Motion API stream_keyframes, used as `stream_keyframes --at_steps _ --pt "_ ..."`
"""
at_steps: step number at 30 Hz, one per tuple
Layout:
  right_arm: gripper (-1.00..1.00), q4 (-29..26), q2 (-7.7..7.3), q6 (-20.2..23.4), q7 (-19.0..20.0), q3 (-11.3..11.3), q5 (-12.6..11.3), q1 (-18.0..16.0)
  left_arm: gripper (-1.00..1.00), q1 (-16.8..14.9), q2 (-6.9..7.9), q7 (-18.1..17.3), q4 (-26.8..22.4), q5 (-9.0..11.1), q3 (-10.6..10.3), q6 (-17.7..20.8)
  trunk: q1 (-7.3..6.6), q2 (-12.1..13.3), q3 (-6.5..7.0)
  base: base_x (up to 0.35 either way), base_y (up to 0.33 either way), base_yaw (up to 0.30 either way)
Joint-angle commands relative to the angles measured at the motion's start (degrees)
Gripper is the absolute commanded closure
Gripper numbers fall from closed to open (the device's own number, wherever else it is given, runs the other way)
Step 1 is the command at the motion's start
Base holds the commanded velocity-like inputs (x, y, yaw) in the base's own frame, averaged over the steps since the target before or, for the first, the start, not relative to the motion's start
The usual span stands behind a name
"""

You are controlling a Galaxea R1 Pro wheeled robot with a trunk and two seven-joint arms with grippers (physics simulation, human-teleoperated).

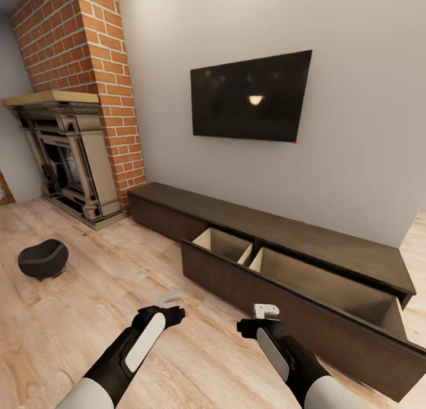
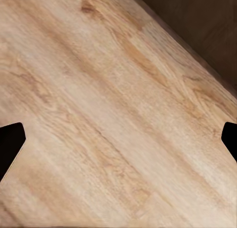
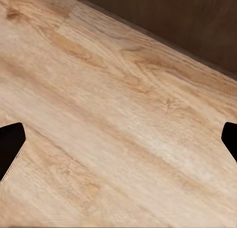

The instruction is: Place each of the two pumpkins and all three candles from the living room inside a cabinet in the living room (use any cabinet), then make sure every cabinet is closed, and position the cauldron so it is next to a table in the living room.

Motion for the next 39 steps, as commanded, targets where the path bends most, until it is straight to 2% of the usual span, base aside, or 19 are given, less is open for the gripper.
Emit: stream_keyframes --at_steps 1,26,32,36,39 --pt "-1.0 -0.1 -0.01 0.1 -0.6 0.2 -0.6 0.0 -1.0 -0.1 0.01 0.6 0.0 0.6 -0.1 0.0 -0.24 0.4 0.09 0.0 0.0 0.274" --pt "-1.0 -0.1 -0.15 0.1 -0.5 0.0 -0.6 0.0 -1.0 -0.1 0.05 0.6 0.1 0.7 -0.1 0.0 -5.73 10.4 3.9 0.0 0.0 0.268" --pt "-1.0 0.1 -0.39 -1.7 -0.4 -0.2 -1.2 0.0 -1.0 -0.2 1.92 0.1 1.4 1.0 0.0 0.0 -7.04 12.8 4.96 0.0 0.0 0.047" --pt "-1.0 0.1 -0.62 -3.7 -0.3 -0.1 -1.5 0.0 -1.0 -0.3 2.31 -0.1 3.6 1.3 0.0 0.1 -7.92 14.4 5.68 0.0 0.0 0.005" --pt "-1.0 0.2 -0.62 -4.1 -0.3 -0.1 -1.5 0.0 -1.0 -0.4 2.37 -0.1 3.9 1.3 0.0 0.0 -7.92 14.4 5.68 0.0 0.0 0.0"
